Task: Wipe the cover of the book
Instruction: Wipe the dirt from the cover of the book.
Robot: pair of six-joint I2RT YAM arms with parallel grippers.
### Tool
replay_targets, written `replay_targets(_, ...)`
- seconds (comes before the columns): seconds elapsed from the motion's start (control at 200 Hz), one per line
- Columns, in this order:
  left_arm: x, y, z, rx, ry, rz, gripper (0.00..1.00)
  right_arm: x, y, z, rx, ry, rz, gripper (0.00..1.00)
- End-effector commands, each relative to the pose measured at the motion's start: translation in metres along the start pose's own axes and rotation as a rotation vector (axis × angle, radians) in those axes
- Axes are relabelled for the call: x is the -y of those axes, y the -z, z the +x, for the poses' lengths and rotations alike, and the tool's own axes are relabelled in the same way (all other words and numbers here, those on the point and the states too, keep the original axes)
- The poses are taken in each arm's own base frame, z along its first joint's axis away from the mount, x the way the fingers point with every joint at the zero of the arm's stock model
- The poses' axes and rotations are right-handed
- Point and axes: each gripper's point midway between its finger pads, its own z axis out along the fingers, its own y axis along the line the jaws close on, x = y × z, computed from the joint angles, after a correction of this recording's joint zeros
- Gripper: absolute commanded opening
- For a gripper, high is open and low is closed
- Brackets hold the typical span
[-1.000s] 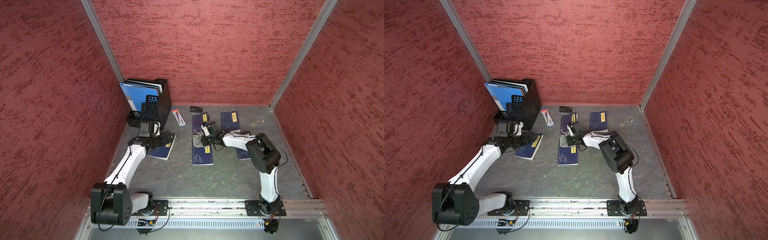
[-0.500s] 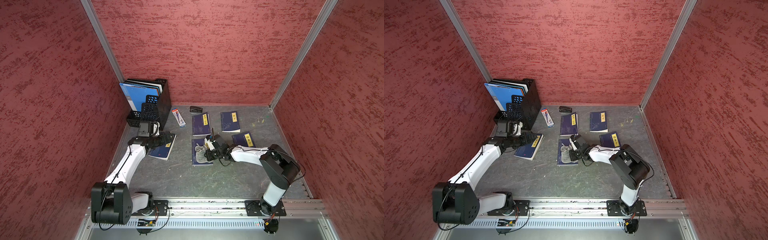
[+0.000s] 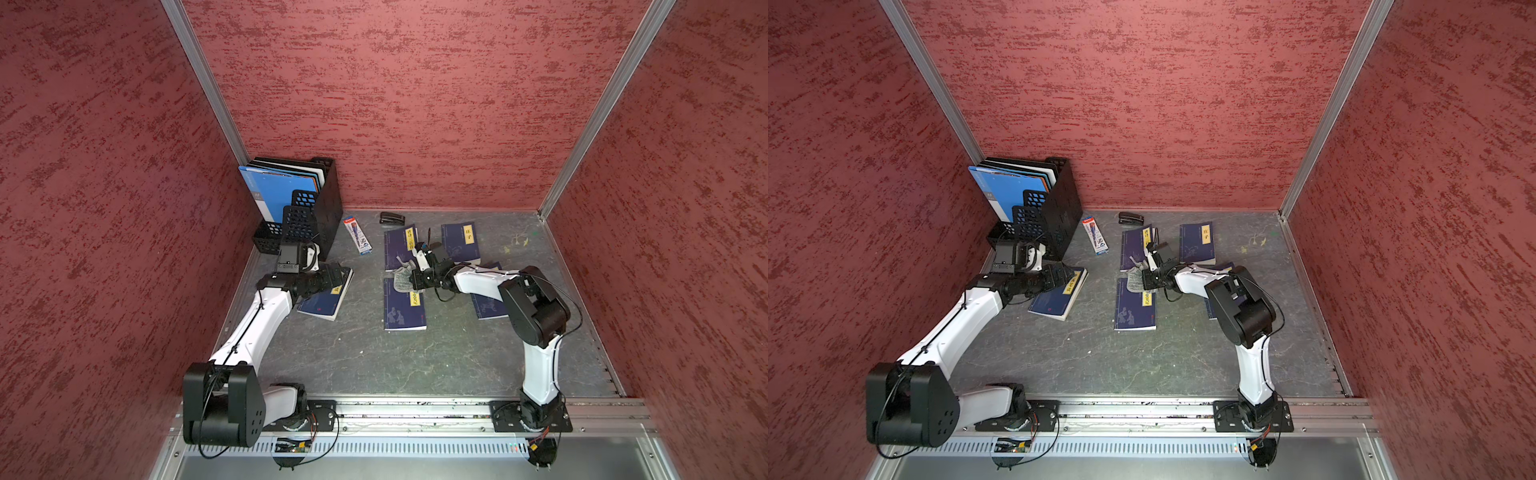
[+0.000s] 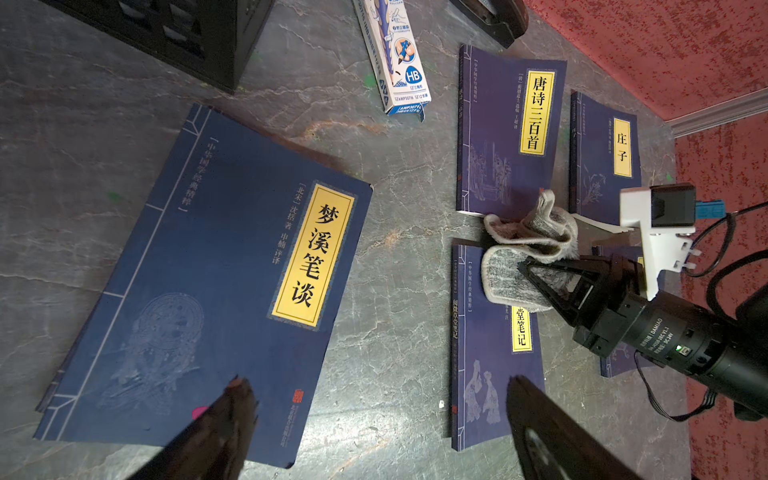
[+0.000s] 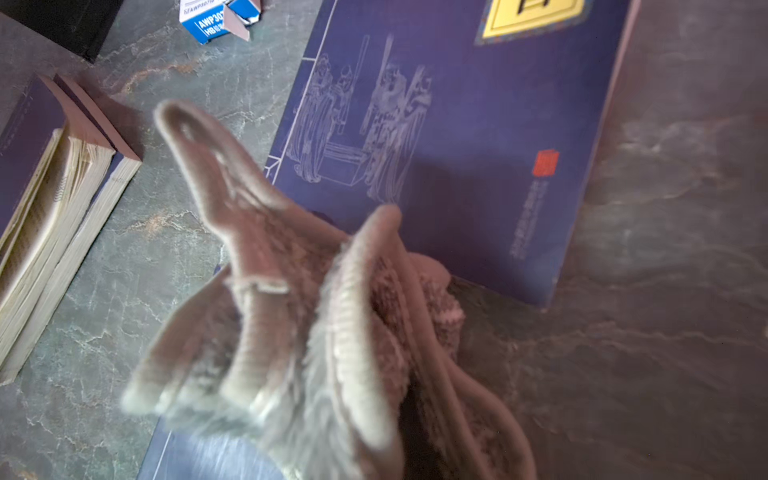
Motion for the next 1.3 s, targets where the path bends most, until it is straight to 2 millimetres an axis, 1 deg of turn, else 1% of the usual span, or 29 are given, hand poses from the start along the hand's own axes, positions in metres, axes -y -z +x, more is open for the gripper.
replay_targets(0.0, 0.0, 0.007, -0.008, 0.033, -0.004, -0.006, 0.95, 0.019, 0.003, 0.061, -0.167, -0.018, 0.057, 0.07)
replay_targets(0.075, 0.001, 0.006, -0.01, 0.035, -0.004, -0.003, 0.95, 0.011, 0.013, 0.076, -0.182, -0.009, 0.04, 0.07)
replay_targets(0.18, 0.001, 0.005, -0.011, 0.037, -0.003, -0.005, 0.96, -0.01, 0.026, 0.1, -0.214, 0.023, 0.01, 0.07)
replay_targets(0.306, 0.001, 0.005, -0.012, 0.038, -0.001, -0.007, 0.96, -0.028, 0.041, 0.13, -0.257, 0.035, -0.01, 0.07)
replay_targets(0.451, 0.0, 0.005, -0.011, 0.038, 0.001, -0.01, 0.96, -0.037, 0.054, 0.161, -0.294, 0.015, -0.025, 0.07)
replay_targets(0.541, -0.001, 0.003, -0.011, 0.035, 0.002, -0.011, 0.96, -0.039, 0.057, 0.171, -0.307, 0.01, -0.033, 0.07)
replay_targets(0.606, -0.001, 0.002, -0.01, 0.032, 0.001, -0.01, 0.96, -0.037, 0.053, 0.169, -0.298, 0.016, -0.017, 0.07)
replay_targets(0.706, -0.003, 0.0, -0.009, 0.025, 0.0, -0.015, 0.96, -0.031, 0.039, 0.152, -0.274, 0.04, 0.025, 0.07)
replay_targets(0.776, -0.003, 0.0, -0.007, 0.021, -0.002, -0.015, 0.96, -0.029, 0.024, 0.13, -0.246, 0.045, 0.026, 0.07)
replay_targets(0.927, -0.003, -0.001, -0.005, 0.013, -0.001, -0.011, 0.96, -0.014, -0.007, 0.084, -0.188, 0.042, 0.039, 0.07)
replay_targets(0.982, -0.002, -0.001, -0.004, 0.01, -0.001, -0.009, 0.96, -0.008, -0.016, 0.072, -0.182, 0.044, 0.048, 0.07)
replay_targets(1.042, -0.002, -0.002, -0.004, 0.008, -0.001, -0.009, 0.96, -0.01, -0.022, 0.062, -0.183, 0.056, 0.044, 0.08)
replay_targets(1.092, -0.002, -0.001, -0.005, 0.009, -0.001, -0.009, 0.97, -0.018, -0.023, 0.059, -0.185, 0.06, 0.014, 0.08)
replay_targets(1.162, -0.002, 0.001, -0.006, 0.015, -0.003, -0.012, 0.97, -0.027, -0.018, 0.063, -0.187, 0.073, -0.011, 0.08)
replay_targets(1.227, -0.002, 0.001, -0.006, 0.021, -0.004, -0.013, 0.97, -0.035, -0.012, 0.076, -0.203, 0.089, -0.016, 0.08)
replay_targets(1.297, -0.002, 0.0, -0.006, 0.018, -0.004, -0.012, 0.97, -0.045, -0.004, 0.098, -0.233, 0.088, -0.04, 0.08)
